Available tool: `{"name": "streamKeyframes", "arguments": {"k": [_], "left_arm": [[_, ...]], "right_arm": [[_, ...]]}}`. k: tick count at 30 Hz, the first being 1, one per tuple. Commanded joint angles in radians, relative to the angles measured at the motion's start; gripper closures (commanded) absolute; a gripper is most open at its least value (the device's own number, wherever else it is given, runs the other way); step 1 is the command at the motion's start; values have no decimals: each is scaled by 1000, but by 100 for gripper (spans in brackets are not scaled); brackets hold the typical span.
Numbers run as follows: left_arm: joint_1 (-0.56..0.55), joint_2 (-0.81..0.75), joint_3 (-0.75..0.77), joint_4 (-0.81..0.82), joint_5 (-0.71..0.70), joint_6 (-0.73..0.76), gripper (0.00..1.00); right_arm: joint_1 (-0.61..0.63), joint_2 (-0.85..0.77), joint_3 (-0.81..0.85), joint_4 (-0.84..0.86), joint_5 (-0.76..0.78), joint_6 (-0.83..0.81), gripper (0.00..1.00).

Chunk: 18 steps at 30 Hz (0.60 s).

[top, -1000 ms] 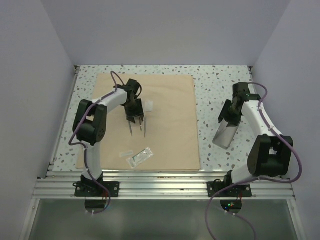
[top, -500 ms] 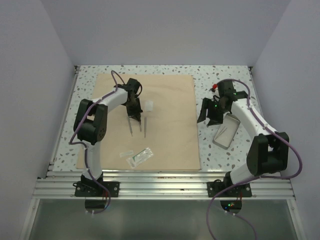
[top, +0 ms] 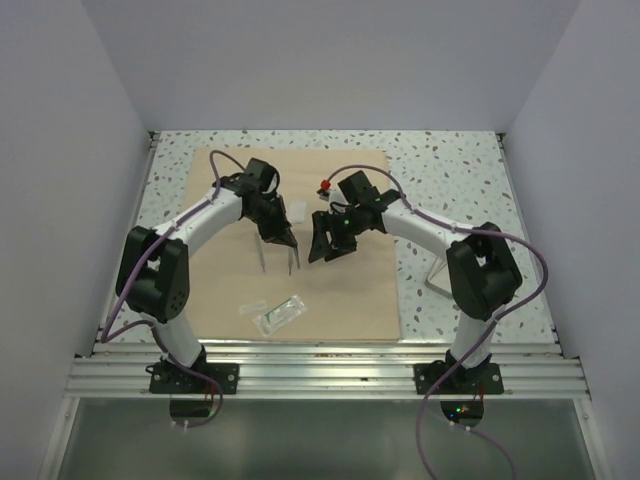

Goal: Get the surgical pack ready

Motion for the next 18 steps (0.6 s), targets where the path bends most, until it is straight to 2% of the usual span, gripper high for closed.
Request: {"name": "streamKeyframes", "arguments": {"k": [1,15,18], "left_arm": [[-22,-50,-35,46,65,-61,100],[-36,-53,-32,71,107,-97,100],[-37,-48,-14,69,110,-97,100]], "right_arm": [[22,14,59,87,4,41,40],[74,83,69,184,-8,155,56],[77,91,64,188,-7,158,70]]}}
